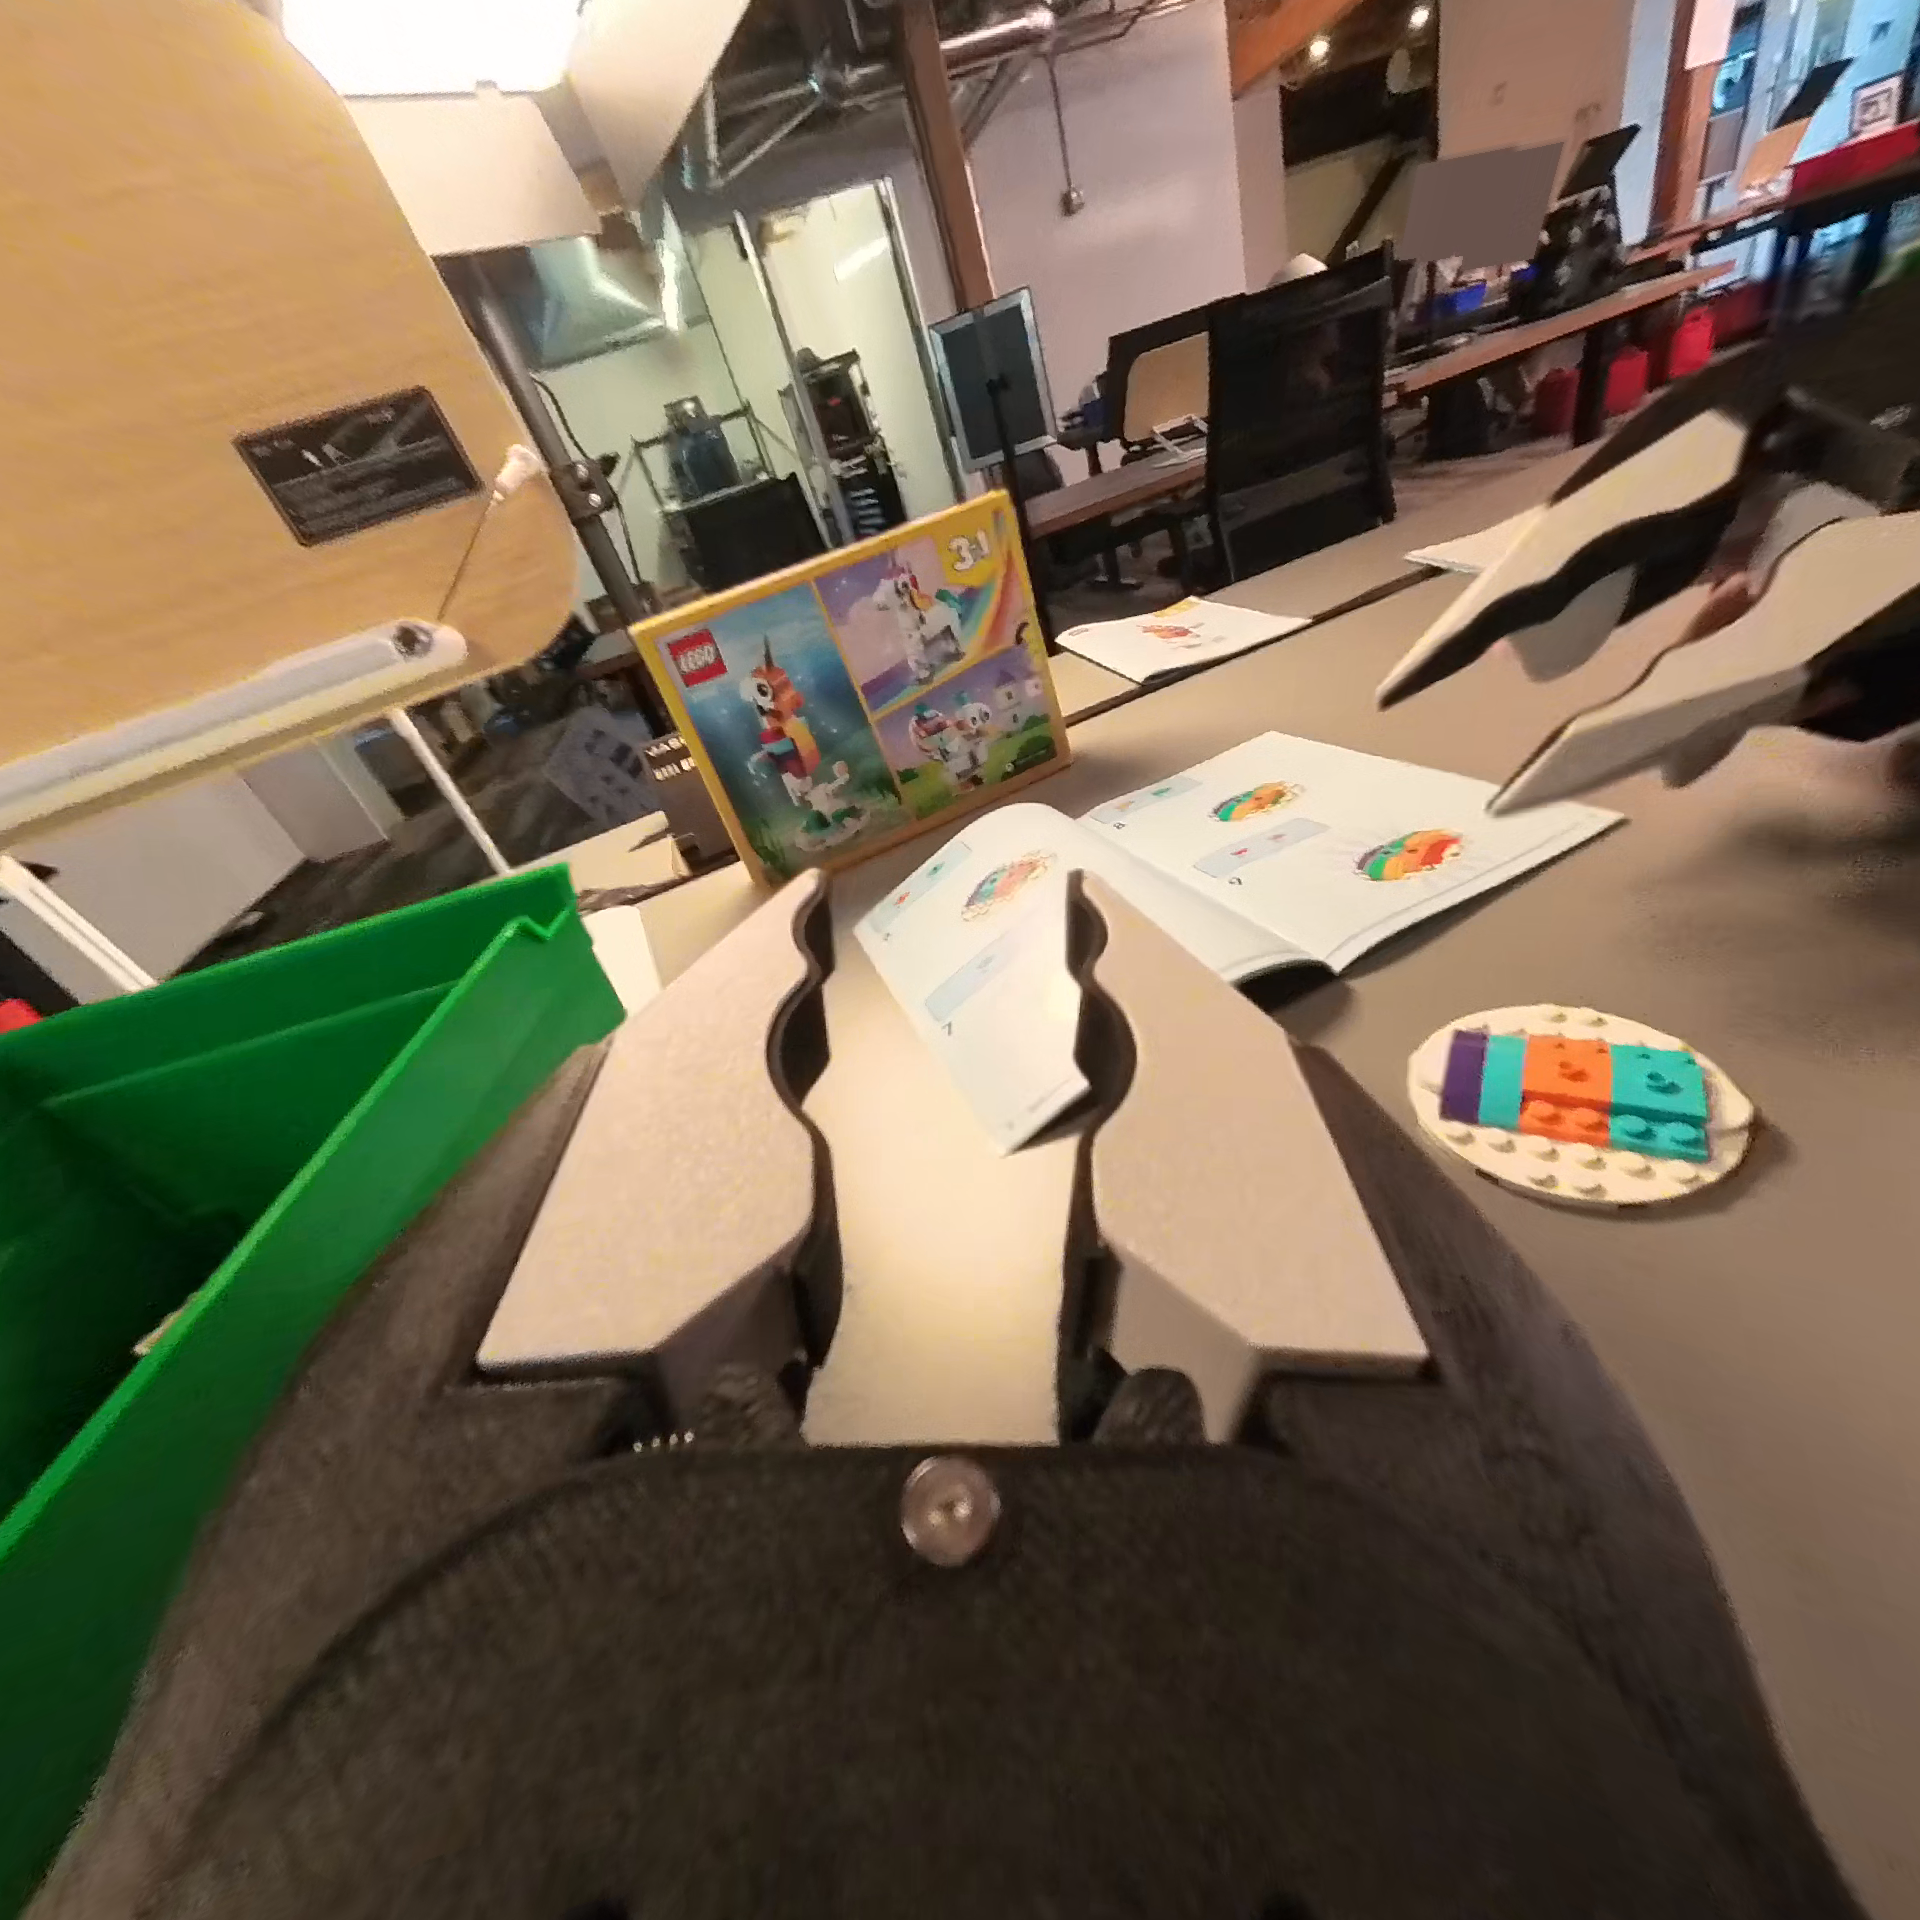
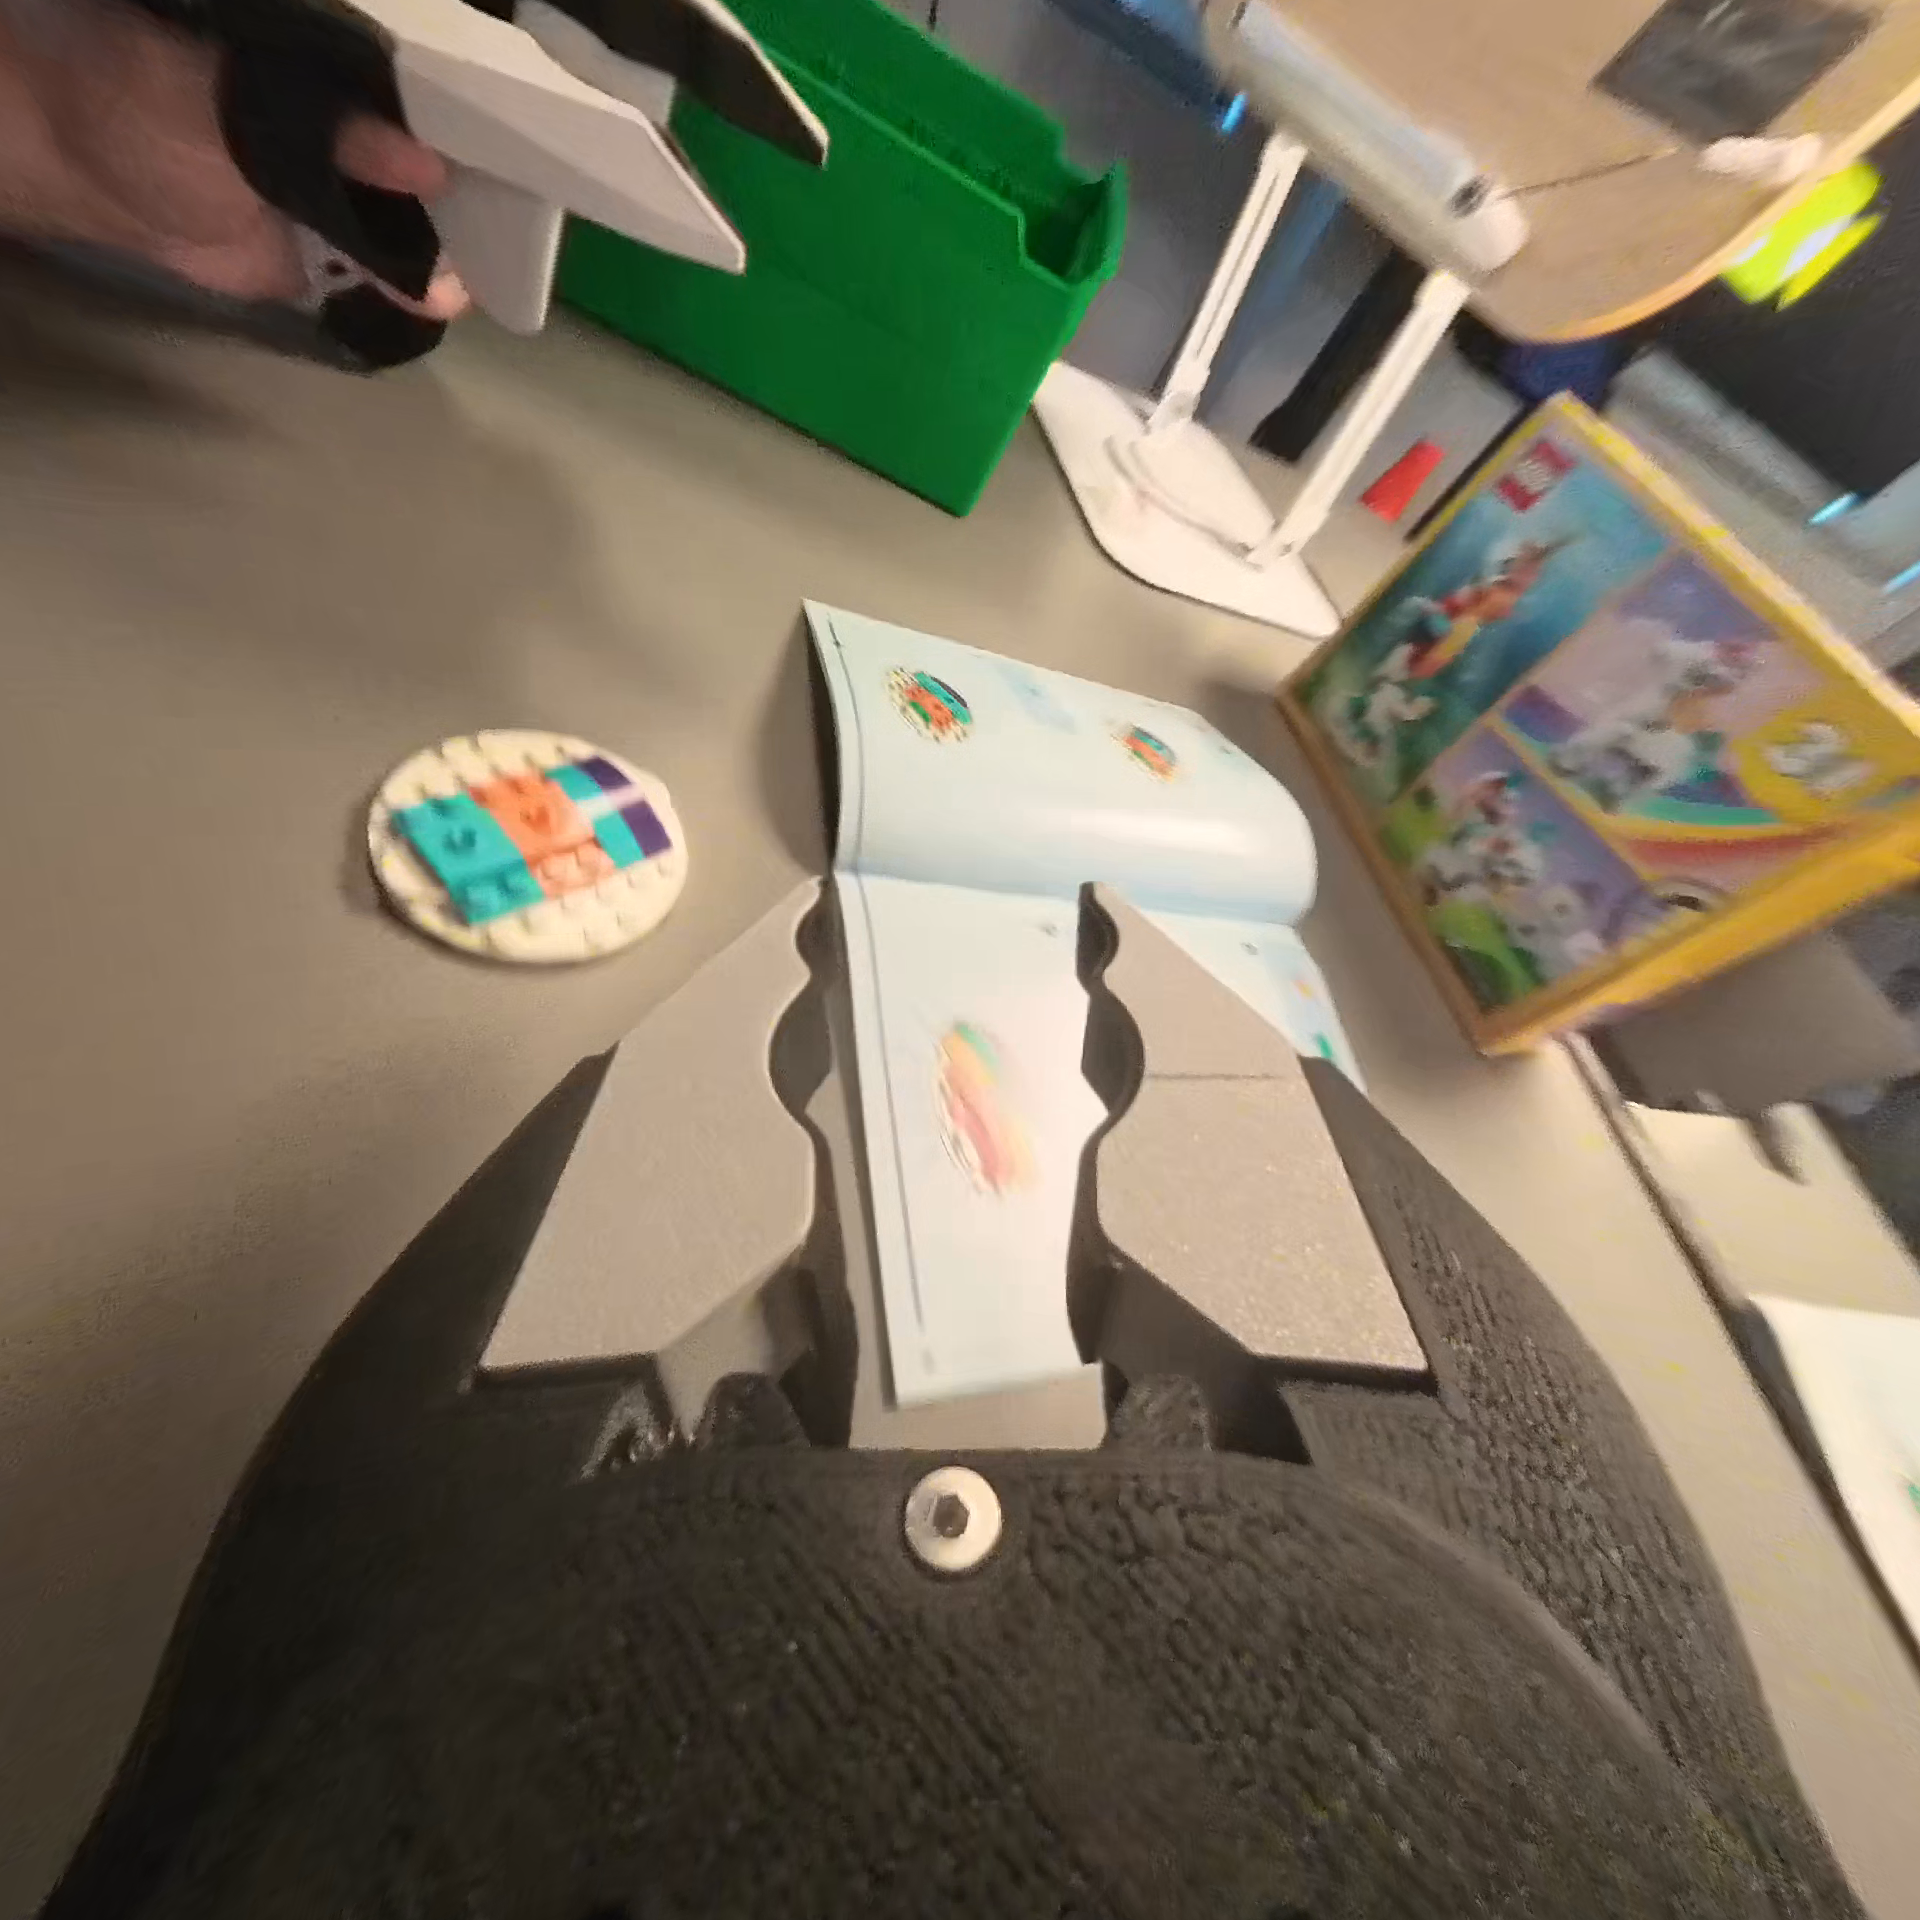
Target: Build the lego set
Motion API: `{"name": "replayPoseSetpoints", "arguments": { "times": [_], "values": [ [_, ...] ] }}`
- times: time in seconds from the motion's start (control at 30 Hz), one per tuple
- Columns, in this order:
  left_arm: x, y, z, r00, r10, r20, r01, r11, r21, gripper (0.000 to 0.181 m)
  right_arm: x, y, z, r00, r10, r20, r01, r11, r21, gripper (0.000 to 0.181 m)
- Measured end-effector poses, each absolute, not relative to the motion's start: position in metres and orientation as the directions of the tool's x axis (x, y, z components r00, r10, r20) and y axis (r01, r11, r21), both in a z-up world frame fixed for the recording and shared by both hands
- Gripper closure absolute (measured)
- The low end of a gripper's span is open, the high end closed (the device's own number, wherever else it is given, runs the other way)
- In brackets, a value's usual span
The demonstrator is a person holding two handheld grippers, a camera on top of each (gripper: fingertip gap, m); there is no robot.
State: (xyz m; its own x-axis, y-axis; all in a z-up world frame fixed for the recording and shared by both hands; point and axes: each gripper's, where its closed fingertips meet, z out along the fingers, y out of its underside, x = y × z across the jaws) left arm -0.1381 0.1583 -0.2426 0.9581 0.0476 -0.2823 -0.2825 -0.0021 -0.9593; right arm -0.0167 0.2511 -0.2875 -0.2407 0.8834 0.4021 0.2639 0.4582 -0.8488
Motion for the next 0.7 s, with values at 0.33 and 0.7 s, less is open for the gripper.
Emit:
{"name": "replayPoseSetpoints", "arguments": {
  "times": [0.33, 0.7],
  "values": [
    [-0.139, 0.159, -0.249, 0.935, 0.106, -0.337, -0.337, -0.027, -0.941, 0.139, -0.094, 0.229, -0.336, -0.298, 0.894, 0.335, 0.557, 0.448, -0.7, 0.123],
    [-0.129, 0.176, -0.244, 0.998, 0.042, 0.05, 0.052, -0.055, -0.997, 0.132, -0.072, 0.258, -0.315, -0.107, 0.825, 0.555, 0.482, 0.531, -0.697, 0.175]
  ]
}}
